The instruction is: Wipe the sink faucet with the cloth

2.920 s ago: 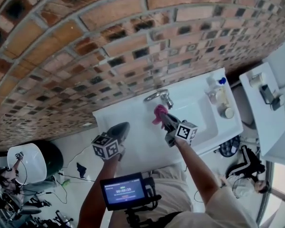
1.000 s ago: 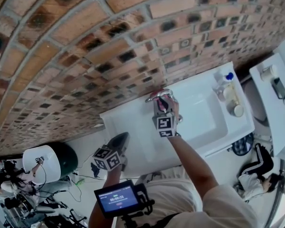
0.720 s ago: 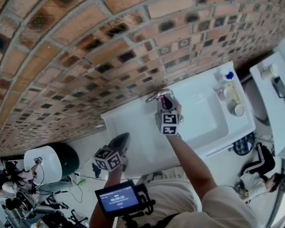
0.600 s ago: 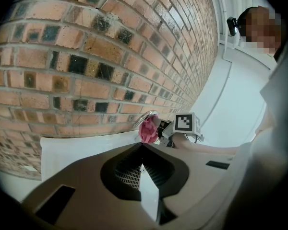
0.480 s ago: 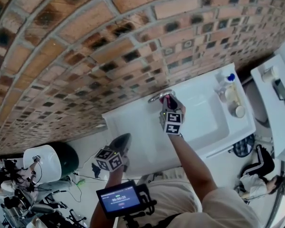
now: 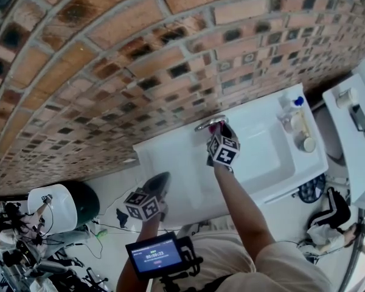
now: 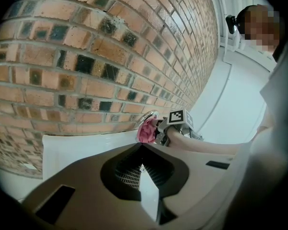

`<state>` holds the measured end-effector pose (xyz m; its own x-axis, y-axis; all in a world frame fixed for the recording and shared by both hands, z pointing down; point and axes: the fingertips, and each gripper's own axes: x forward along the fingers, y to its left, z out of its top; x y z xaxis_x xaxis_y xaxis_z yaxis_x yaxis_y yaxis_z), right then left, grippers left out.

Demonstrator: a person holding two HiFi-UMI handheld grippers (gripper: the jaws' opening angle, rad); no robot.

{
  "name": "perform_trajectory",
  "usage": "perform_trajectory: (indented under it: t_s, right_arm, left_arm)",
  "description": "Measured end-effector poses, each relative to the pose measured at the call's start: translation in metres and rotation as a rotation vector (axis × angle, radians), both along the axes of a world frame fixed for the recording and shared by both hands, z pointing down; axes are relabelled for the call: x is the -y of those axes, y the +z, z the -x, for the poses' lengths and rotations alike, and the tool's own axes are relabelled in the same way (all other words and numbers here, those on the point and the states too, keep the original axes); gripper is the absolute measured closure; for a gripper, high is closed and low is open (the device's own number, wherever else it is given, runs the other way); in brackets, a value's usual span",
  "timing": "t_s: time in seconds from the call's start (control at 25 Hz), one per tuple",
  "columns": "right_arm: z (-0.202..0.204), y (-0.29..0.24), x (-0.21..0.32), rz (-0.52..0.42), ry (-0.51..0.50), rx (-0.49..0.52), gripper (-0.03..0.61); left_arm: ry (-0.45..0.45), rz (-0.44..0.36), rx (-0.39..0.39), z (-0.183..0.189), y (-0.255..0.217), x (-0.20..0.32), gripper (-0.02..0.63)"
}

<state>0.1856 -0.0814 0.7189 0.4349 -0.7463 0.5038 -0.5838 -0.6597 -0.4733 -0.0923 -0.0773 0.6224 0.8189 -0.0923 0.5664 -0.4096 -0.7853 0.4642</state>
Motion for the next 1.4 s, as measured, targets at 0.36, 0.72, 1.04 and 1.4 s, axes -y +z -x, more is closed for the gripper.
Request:
perform_trajectory:
  t_s: [0.36,0.72,1.04,1.4]
  right_arm:
    - [-0.003,0.019,0.002,0.090,-0.003,0.029,0.558]
    - [0.014,0.049,0.006,0.323,-0.062,-0.117,0.557]
    - [0.022,0.067,-0.001,0.424,-0.057,-0.260,0.546]
    - [-0.003,0.055,0.002,0.440,0.072,-0.276,0.546]
  left_arm:
    - [-0.003,0.008,-0.042,0.004,-0.004,0.007,0.614]
    - [-0.025,0.020,-0.063,0.027,-0.005,0.015,0.614]
    - [-0.044,0.039,-0.050,0.061,0.001,0.025,0.614]
    - [-0.038,0.049,-0.043,0.082,0.007,0.038,0.614]
